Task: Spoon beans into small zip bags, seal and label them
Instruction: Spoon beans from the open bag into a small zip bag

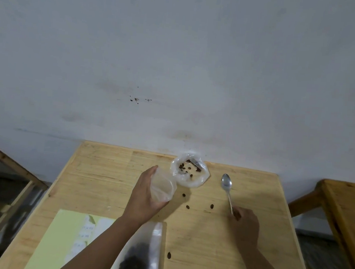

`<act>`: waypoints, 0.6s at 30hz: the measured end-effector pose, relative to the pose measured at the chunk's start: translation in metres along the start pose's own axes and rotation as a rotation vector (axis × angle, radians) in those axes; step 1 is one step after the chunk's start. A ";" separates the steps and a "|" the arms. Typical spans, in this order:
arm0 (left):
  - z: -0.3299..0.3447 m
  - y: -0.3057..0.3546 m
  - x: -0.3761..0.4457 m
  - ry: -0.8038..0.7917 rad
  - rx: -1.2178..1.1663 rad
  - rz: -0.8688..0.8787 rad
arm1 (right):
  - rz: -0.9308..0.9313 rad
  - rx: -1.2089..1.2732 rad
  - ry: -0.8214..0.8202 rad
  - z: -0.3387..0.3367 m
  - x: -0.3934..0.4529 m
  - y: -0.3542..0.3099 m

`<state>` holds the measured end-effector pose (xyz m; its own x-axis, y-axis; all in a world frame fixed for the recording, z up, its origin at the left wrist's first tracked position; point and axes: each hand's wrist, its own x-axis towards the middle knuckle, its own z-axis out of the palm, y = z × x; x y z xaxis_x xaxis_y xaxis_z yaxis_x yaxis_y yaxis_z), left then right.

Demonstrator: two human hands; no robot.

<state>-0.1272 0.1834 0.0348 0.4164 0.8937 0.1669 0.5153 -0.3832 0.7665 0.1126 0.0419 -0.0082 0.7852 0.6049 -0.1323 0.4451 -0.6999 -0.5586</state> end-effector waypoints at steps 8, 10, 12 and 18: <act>-0.005 -0.001 -0.005 0.076 -0.003 -0.052 | 0.235 0.112 0.027 0.018 0.004 -0.004; -0.008 -0.003 -0.005 0.082 -0.026 -0.060 | 0.281 0.141 0.005 0.018 0.001 -0.007; -0.011 -0.005 -0.004 0.092 -0.055 -0.076 | 0.304 0.200 0.035 0.016 -0.007 -0.012; -0.015 -0.018 -0.004 0.086 -0.112 -0.104 | 0.242 0.414 0.191 0.004 -0.034 -0.046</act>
<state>-0.1491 0.1906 0.0297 0.2970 0.9458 0.1316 0.4640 -0.2634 0.8457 0.0637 0.0547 0.0187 0.9263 0.3376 -0.1675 0.0640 -0.5789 -0.8129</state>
